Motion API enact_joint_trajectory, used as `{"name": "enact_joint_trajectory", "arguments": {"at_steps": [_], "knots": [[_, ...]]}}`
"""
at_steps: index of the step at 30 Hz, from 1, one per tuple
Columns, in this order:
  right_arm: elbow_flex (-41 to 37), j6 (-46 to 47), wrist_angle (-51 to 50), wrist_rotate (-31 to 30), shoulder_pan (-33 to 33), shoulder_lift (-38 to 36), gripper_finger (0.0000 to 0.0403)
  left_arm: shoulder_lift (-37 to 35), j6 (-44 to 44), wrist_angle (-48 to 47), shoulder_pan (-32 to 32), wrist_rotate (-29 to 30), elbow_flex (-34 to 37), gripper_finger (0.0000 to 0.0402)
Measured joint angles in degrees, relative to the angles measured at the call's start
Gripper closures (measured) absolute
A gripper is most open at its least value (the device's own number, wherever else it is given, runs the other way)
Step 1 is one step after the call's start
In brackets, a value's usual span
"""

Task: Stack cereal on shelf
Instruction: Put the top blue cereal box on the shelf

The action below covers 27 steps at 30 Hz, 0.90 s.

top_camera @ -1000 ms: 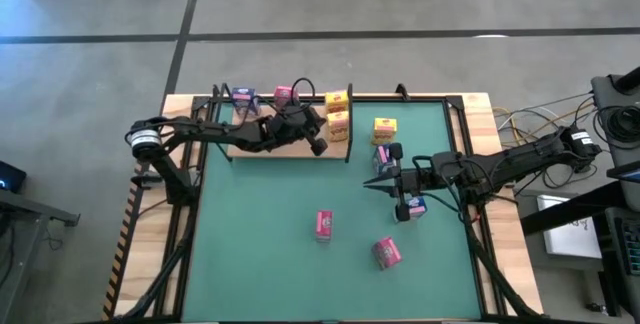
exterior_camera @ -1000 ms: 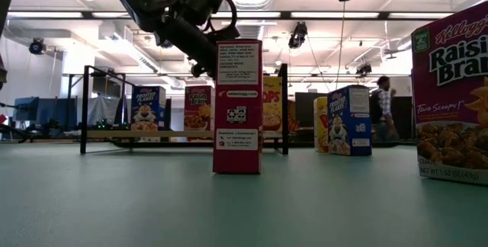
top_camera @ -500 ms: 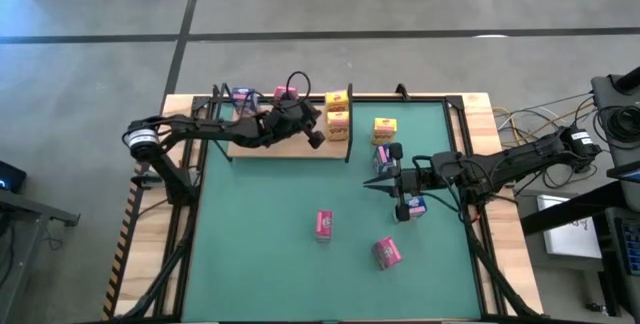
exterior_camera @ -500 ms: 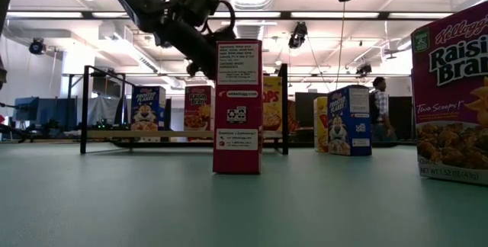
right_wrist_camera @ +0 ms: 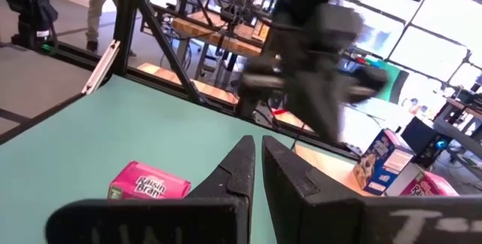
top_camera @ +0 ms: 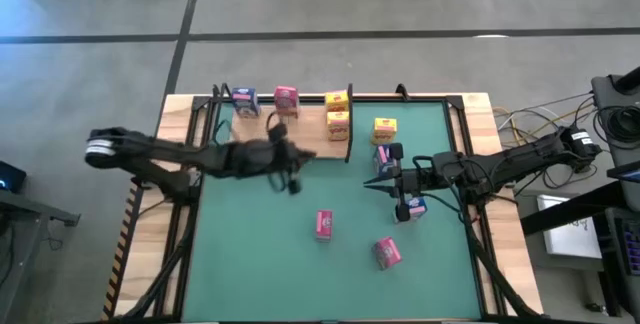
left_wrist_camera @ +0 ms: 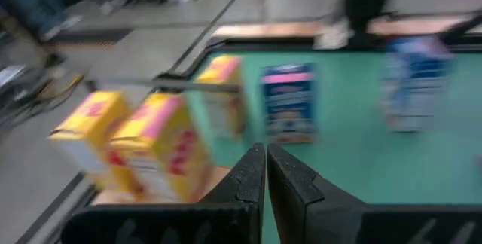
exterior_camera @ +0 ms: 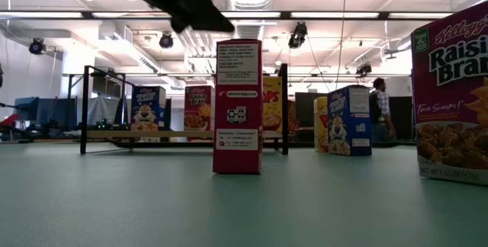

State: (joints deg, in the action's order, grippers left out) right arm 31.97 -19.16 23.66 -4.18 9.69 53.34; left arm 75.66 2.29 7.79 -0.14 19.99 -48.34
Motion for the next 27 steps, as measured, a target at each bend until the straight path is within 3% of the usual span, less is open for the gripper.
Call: {"name": "enact_joint_trajectory", "arguments": {"at_steps": [8, 13, 19, 27], "knots": [[-0.2, 2.33, 3.02, -0.35, -1.65, 0.04, 0.0385, -10.62, -8.11, 2.56, -13.77, 0.0, 10.5, 0.0401], [-0.2, 9.75, 5.89, -0.45, -2.53, 0.35, 0.0385, -14.31, -11.08, 4.23, -20.15, 0.0, 15.1, 0.0401], [-0.2, 22.72, 7.64, -0.38, -2.58, 0.58, 0.0385, -17.41, -13.53, 3.97, -23.58, 0.0, 17.34, 0.0401], [-0.2, 29.06, 4.46, -0.37, -2.49, 4.61, 0.0385, -17.85, -7.66, 0.81, -24.68, 0.0, 17.49, 0.0401]]}}
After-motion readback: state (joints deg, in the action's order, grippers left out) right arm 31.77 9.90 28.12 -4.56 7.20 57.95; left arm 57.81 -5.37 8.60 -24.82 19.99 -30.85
